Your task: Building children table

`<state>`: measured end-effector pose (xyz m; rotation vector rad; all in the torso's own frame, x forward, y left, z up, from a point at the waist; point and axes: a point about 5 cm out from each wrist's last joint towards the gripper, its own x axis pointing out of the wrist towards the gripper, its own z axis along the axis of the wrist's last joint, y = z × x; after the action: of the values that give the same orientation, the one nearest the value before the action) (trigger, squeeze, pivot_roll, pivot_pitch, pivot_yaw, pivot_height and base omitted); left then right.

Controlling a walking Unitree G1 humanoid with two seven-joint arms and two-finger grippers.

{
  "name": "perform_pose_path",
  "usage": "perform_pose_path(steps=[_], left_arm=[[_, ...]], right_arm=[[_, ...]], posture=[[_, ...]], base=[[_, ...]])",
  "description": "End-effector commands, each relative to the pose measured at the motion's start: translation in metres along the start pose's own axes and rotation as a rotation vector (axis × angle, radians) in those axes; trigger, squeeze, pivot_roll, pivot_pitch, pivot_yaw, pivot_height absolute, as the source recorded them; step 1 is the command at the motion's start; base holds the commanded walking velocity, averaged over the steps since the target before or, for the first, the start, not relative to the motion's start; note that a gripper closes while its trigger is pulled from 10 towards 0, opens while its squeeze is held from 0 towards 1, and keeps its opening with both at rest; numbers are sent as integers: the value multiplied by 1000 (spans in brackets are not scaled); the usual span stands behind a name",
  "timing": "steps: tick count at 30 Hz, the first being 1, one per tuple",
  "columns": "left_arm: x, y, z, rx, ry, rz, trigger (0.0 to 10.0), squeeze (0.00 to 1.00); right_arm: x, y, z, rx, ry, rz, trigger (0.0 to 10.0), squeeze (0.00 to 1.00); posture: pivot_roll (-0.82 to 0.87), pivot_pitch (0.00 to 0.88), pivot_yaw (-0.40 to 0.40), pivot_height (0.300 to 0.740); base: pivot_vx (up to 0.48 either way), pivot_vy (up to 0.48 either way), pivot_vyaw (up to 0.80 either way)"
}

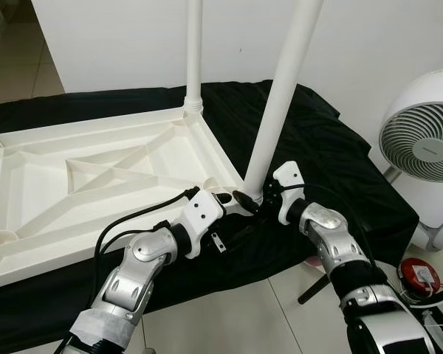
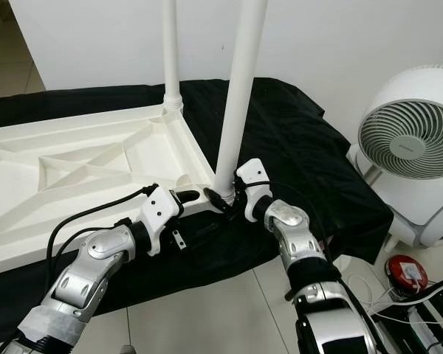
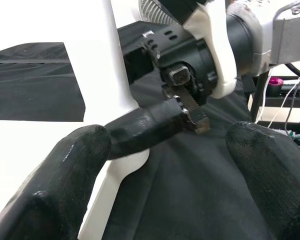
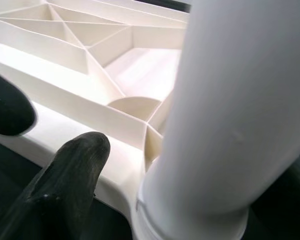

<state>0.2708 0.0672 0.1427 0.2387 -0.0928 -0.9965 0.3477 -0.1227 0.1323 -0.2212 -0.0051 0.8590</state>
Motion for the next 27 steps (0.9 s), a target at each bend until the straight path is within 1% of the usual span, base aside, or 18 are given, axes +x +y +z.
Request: perform_pose_path(steps=[1, 6, 7, 8, 9, 10, 11, 14, 18, 19, 20, 22, 23, 24, 25, 26, 27], left_arm=[[0, 3, 0, 1, 14, 55, 10000, 0], [0, 3, 0, 3, 13, 57, 10000, 0], [0, 4, 0, 3, 13, 58, 10000, 0], [0, 3, 0, 3, 12, 59, 10000, 0], [0, 3, 0, 3, 12, 59, 10000, 0], [0, 3, 1, 3, 12, 59, 10000, 0], [0, 3, 0, 2, 12, 59, 10000, 0], [0, 2, 1, 0, 11, 57, 10000, 0], [0, 1, 0, -5, 11, 54, 10000, 0], [0, 0, 0, -5, 11, 52, 10000, 0], [0, 0, 0, -7, 11, 51, 10000, 0], [0, -1, 0, -9, 11, 50, 10000, 0], [0, -1, 0, -10, 11, 48, 10000, 0], [0, -2, 0, -11, 11, 47, 10000, 0], [0, -2, 0, -11, 11, 46, 10000, 0], [0, -3, -1, -12, 12, 45, 10000, 0], [0, -3, -1, -12, 12, 45, 10000, 0]], right_arm=[[4, 3, -1, -1, 8, 51, 10000, 0], [6, 6, 0, 12, -1, 87, 10000, 0], [7, 8, -1, 6, 1, 101, 8902, 0], [8, 10, -2, 6, 9, 110, 4980, 0], [8, 10, -2, 6, 9, 110, 4980, 0], [8, 10, -6, 7, 15, 126, 1333, 0], [7, 11, -9, 21, 25, 134, 118, 0], [6, 12, -14, 36, 35, 134, 0, 0], [2, 13, -20, 56, 30, 111, 0, 0], [1, 13, -21, 75, 27, 106, 0, 0], [0, 13, -22, 89, 25, 93, 3451, 0], [-1, 13, -23, 98, 24, 84, 3451, 0], [-2, 13, -24, 112, 23, 70, 10000, 0], [-2, 13, -25, 119, 22, 62, 10000, 0], [-3, 12, -26, 121, 27, 16, 10000, 0], [-4, 9, -26, 122, 31, -58, 10000, 0], [-4, 9, -26, 122, 31, -58, 10000, 0]], posture=[[14, 0, -62, 740], [21, 0, -64, 740], [23, 0, -64, 740], [23, 0, -65, 740], [23, 0, -65, 740], [21, 0, -65, 740], [20, 0, -64, 740], [17, 0, -64, 740], [13, 0, -62, 740], [11, 0, -62, 740], [8, 0, -61, 740], [7, 0, -61, 740], [5, 0, -62, 740], [5, 0, -62, 740], [3, 0, -62, 740], [3, 0, -65, 740], [3, 0, -65, 740]], base=[[0, 0, 0], [0, 0, 0], [0, 0, 0], [0, 0, 0], [0, 0, 0], [0, 0, 0], [0, 0, 0], [0, 0, 0], [0, 0, 0], [0, 0, 0], [0, 0, 0], [0, 0, 0], [0, 0, 0], [0, 0, 0], [0, 0, 0], [0, 0, 0], [0, 0, 0]])
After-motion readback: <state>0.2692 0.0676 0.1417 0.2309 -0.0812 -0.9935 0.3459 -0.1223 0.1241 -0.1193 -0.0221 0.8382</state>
